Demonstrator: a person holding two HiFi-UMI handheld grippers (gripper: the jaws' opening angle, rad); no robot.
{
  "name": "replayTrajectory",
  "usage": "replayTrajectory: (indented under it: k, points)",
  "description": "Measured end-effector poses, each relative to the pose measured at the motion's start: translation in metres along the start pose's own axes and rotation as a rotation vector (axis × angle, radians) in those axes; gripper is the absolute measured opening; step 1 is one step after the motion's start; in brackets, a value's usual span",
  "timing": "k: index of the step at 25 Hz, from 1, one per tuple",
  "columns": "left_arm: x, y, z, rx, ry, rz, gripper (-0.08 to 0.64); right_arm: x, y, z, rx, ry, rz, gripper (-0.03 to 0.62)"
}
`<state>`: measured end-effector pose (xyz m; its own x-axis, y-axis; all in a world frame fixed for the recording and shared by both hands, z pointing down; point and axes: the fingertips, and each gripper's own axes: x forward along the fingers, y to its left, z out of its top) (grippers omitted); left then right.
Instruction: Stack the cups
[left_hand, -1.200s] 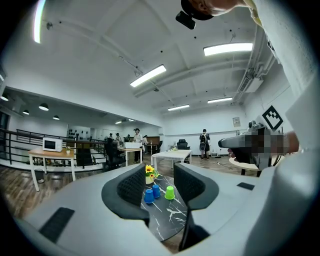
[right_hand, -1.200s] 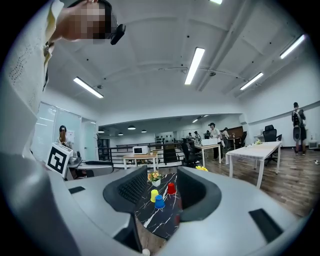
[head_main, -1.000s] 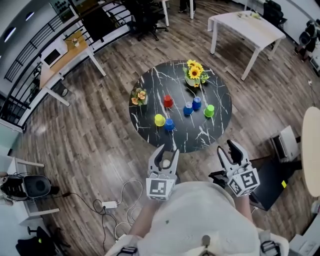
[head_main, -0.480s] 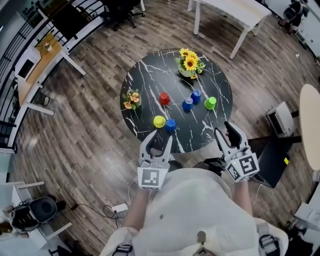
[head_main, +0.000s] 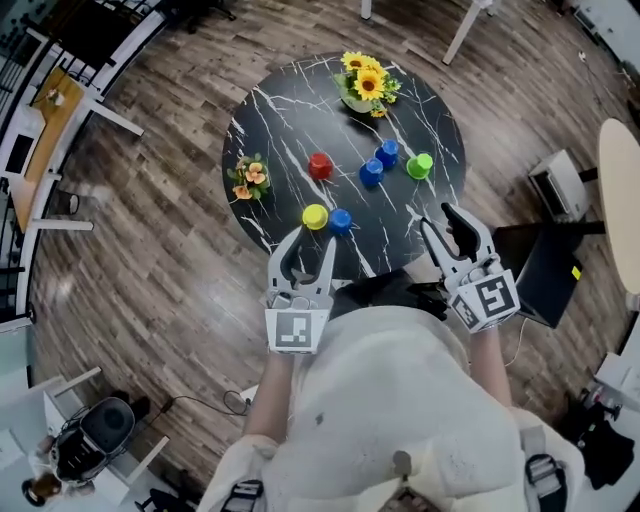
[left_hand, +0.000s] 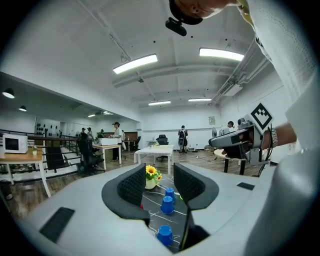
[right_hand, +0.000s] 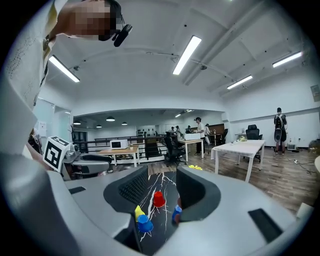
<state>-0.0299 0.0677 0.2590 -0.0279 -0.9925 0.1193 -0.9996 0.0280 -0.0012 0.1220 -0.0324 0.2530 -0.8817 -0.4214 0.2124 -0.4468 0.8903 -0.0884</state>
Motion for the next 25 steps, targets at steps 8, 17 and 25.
replayTrajectory:
  k: [8, 17, 25]
  points:
    - [0.029, -0.001, 0.002, -0.019, 0.025, 0.056, 0.173, 0.031, -0.032, -0.009, 0.030, 0.012, 0.049, 0.189]
    - [0.070, -0.014, -0.016, -0.008, 0.070, 0.084, 0.173, 0.043, -0.099, -0.029, 0.046, 0.037, 0.050, 0.190]
    - [0.091, 0.010, -0.026, -0.006, 0.077, -0.089, 0.173, 0.056, -0.092, -0.040, 0.114, 0.062, -0.099, 0.190]
